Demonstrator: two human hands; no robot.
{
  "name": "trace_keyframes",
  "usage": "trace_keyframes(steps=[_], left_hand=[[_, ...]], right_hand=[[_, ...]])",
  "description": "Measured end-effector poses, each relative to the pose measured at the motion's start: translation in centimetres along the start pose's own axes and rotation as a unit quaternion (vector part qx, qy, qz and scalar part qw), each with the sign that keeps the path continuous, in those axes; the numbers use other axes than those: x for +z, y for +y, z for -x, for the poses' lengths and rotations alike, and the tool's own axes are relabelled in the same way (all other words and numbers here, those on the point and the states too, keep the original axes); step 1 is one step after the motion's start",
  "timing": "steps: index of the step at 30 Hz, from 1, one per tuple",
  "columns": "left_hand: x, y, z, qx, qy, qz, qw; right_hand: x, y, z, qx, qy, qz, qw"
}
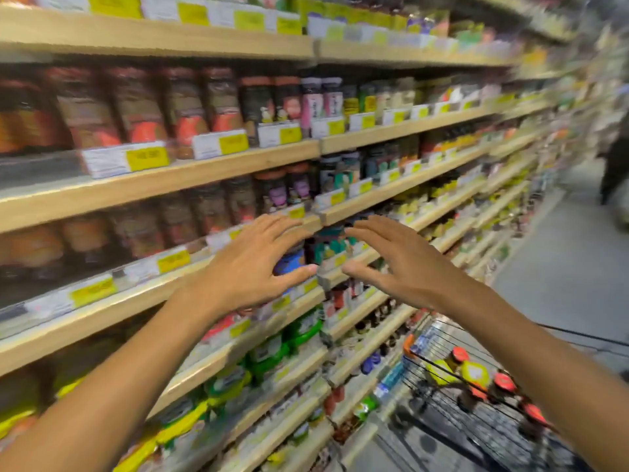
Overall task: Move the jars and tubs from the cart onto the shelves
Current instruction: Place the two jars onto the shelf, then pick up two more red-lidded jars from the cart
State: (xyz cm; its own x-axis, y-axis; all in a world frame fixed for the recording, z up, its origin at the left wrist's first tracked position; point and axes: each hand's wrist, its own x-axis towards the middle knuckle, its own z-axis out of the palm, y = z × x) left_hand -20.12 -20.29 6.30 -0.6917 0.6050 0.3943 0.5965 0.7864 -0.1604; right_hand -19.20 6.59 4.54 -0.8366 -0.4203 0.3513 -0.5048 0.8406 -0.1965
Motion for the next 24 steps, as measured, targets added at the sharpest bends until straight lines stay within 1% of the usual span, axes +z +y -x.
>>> trace_keyframes(steps=[4, 8, 13, 16, 20, 24], left_hand=[[5.1, 3.5, -4.4, -0.002, -0.049, 0.065, 0.997], [10.1, 6.4, -8.2, 0.039, -0.066, 0.074, 0.994], [15.7, 9.8, -12.8, 0.076, -0.108, 0.122, 0.984], [19.4, 11.6, -15.5, 0.092, -0.14, 0.161, 0.973], [24.3, 13.4, -19.7, 0.128, -0.146, 0.184, 0.964], [28.7, 15.1, -24.3, 0.168, -0.161, 0.229, 0.945]], right_hand=[[0.5, 5.9, 3.9, 0.071, -0.017, 0.007, 0.997], [1.4, 10.7, 7.5, 0.135, -0.032, 0.008, 0.99], [2.7, 15.7, 11.1, 0.209, -0.038, 0.029, 0.977], [3.2, 18.9, 12.6, 0.257, -0.055, 0.039, 0.964], [3.9, 23.3, 14.0, 0.315, -0.073, 0.053, 0.945], [4.7, 27.6, 14.5, 0.37, -0.073, 0.059, 0.924]])
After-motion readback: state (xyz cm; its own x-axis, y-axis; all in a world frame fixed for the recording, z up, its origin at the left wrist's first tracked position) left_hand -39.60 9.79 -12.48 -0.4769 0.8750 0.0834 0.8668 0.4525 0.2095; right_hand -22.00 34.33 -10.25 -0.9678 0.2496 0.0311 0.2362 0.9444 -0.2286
